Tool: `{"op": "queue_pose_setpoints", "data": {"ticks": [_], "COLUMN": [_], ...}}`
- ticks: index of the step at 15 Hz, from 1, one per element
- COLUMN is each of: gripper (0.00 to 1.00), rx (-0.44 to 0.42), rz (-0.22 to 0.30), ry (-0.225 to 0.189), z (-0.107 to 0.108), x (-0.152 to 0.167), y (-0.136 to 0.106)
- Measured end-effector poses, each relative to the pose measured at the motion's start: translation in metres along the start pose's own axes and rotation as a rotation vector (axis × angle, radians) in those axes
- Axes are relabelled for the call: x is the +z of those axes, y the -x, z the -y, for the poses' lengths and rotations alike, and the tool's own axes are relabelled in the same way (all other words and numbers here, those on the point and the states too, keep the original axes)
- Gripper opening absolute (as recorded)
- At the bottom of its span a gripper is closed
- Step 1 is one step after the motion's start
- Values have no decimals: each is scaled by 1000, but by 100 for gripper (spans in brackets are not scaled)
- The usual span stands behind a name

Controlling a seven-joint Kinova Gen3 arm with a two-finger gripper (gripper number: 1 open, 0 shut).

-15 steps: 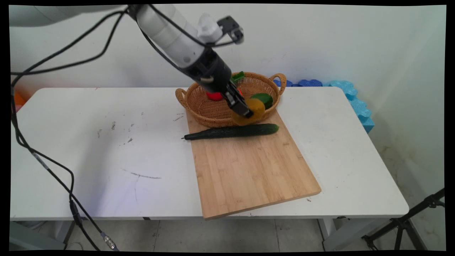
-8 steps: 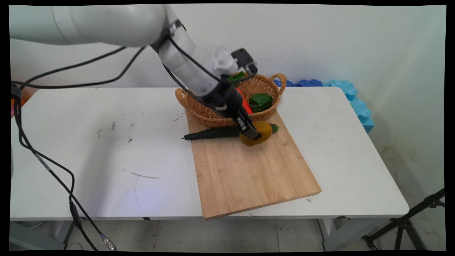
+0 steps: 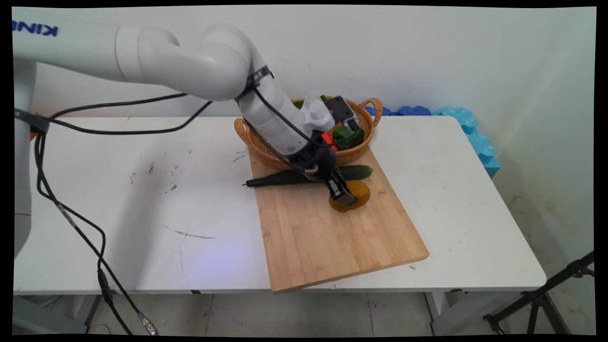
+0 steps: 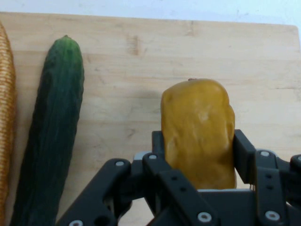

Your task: Place the picked object on the cutting board

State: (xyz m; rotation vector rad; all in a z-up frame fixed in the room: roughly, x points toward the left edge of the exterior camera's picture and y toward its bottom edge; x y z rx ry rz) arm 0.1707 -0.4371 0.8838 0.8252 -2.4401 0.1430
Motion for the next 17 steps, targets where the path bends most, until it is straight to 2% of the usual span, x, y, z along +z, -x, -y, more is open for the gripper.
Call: {"op": "queue_pose_setpoints", "data": {"ticks": [6,13,14,17], "gripper": [0,0,100,100], "rx": [10,18,20,21], "rz": [11,15,14,10], "ry": [-7,-14,-16,-20], "z": [0,1,2,2], "x": [25,38,40,43], "y": [3,4,4,4]}}
